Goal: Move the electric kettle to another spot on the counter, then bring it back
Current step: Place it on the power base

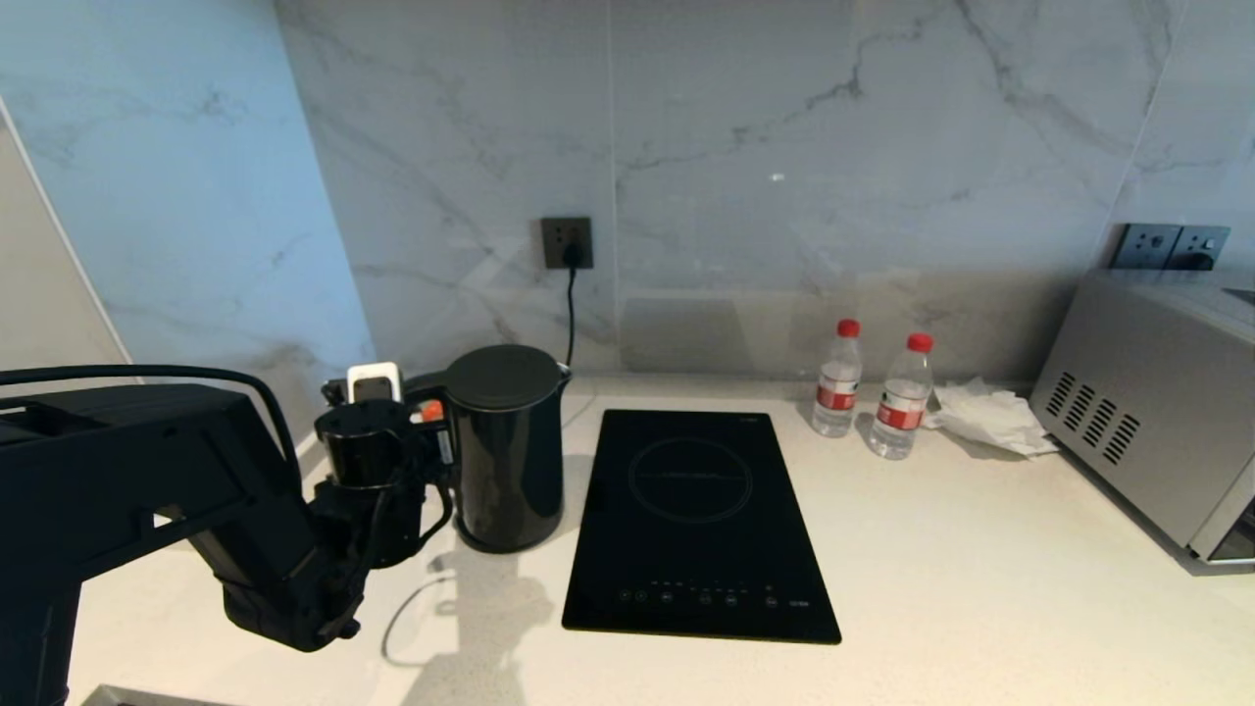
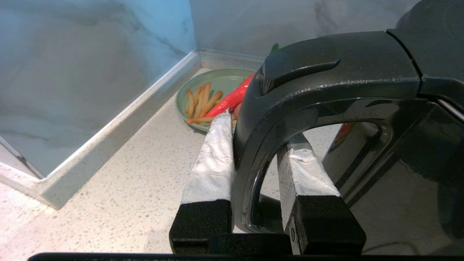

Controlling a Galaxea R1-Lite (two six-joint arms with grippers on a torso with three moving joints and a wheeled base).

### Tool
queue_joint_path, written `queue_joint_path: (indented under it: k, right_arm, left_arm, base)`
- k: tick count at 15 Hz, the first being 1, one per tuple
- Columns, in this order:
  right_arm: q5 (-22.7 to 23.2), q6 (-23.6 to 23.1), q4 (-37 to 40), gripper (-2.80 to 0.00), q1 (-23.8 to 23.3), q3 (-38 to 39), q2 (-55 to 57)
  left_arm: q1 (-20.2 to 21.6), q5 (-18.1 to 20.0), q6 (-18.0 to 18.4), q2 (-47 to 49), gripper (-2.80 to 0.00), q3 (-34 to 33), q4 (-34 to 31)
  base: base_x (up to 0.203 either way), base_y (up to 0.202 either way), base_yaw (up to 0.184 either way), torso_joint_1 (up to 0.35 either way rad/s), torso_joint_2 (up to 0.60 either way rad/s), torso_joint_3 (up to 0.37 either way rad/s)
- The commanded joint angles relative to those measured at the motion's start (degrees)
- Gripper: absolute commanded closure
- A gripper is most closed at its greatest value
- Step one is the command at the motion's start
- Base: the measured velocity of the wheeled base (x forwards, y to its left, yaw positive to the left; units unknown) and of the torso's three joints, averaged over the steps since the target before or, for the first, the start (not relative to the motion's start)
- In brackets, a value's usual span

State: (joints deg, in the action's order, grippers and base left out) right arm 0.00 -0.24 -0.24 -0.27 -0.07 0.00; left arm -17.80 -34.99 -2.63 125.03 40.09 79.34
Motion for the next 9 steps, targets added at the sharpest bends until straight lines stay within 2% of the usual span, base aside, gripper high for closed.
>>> queue_joint_path:
  k: [1,6,9]
  right_arm:
    - [0.0,0.0,0.0,0.00,0.0,0.0,0.0]
    - [0.0,0.0,0.0,0.00,0.0,0.1,0.0]
    - [0.0,0.0,0.0,0.00,0.0,0.1,0.0]
  left_arm:
    - [-0.2,-1.1,0.0,0.2,0.00,1.5,-2.3]
    - [-0.2,-3.5,0.0,-0.4,0.00,5.4,-9.7]
    - [-0.2,-3.5,0.0,-0.7,0.00,5.4,-10.2]
  base:
    - [0.000,0.000,0.000,0.000,0.00,0.000]
    - [0.000,0.000,0.000,0.000,0.00,0.000]
    - [0.000,0.000,0.000,0.000,0.00,0.000]
